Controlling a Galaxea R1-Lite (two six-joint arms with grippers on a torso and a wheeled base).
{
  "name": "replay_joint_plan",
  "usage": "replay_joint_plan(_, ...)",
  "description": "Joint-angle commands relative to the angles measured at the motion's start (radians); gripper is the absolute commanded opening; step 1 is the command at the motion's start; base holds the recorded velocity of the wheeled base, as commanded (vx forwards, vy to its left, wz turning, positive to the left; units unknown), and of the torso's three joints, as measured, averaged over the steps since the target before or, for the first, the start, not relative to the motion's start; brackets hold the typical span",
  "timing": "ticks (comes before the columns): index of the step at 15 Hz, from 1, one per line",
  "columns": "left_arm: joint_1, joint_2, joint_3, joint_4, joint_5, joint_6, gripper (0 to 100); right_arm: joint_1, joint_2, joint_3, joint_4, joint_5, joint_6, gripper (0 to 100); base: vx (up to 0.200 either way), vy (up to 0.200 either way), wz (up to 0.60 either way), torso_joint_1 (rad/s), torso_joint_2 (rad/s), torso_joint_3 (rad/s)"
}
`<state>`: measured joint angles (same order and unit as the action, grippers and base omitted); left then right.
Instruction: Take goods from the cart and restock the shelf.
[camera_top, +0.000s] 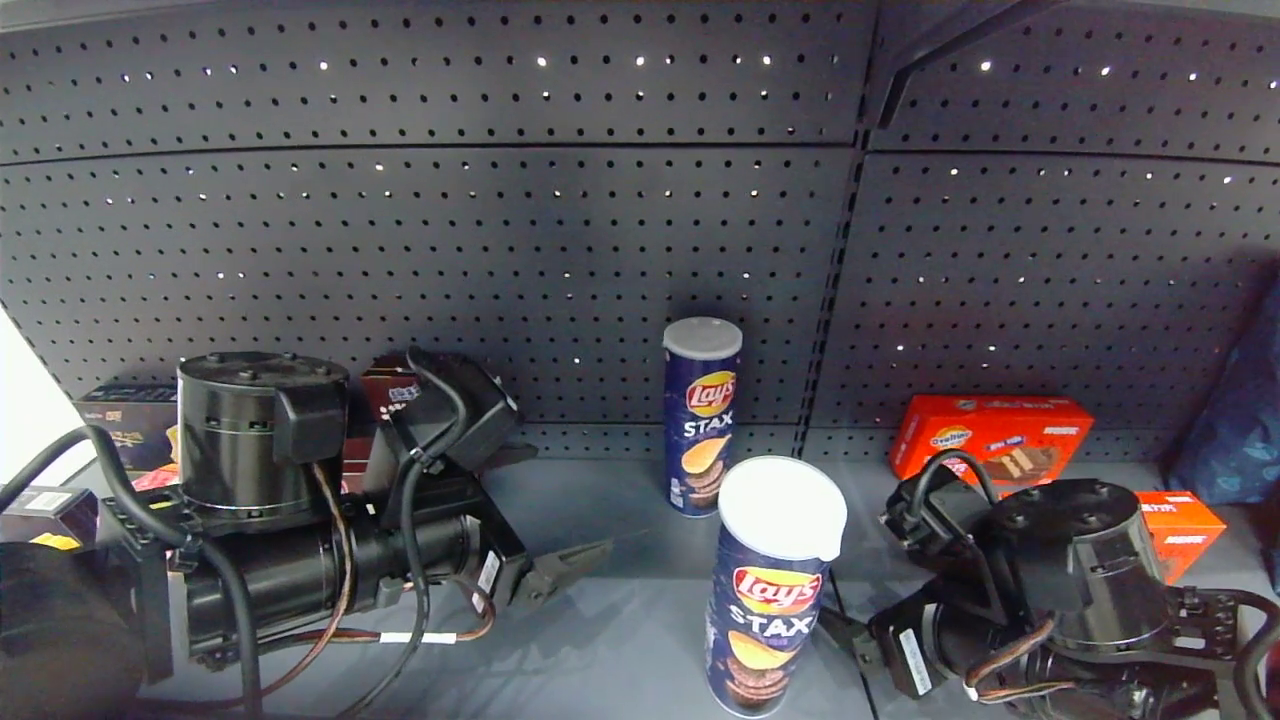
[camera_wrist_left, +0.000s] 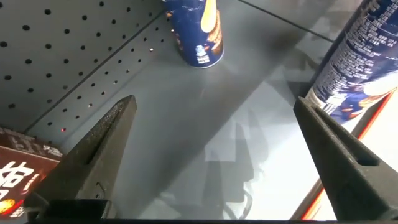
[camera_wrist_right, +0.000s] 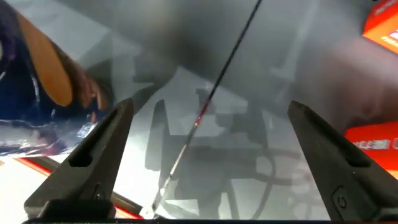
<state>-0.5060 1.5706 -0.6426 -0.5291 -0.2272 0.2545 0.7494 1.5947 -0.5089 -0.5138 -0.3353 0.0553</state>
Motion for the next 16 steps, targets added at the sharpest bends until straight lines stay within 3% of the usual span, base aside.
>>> replay_joint_plan(1, 0.003, 0.005, 0.0, -0.002, 0.0, 0.0, 100, 0.022, 0.004, 0.003, 0.0, -0.002, 0.0, 100, 0.0, 0.0, 0.0, 0.0, 0.0, 0.0)
replay_joint_plan(11, 0.006, 0.019, 0.001, -0.002, 0.0, 0.0, 100, 0.038, 0.054, -0.053, -0.003, -0.001, 0.0, 100, 0.0, 0.0, 0.0, 0.0, 0.0, 0.0)
replay_joint_plan(16, 0.006, 0.023, 0.0, -0.002, -0.001, 0.0, 100, 0.024, -0.047, 0.05, -0.002, -0.002, 0.0, 100, 0.0, 0.0, 0.0, 0.0, 0.0, 0.0)
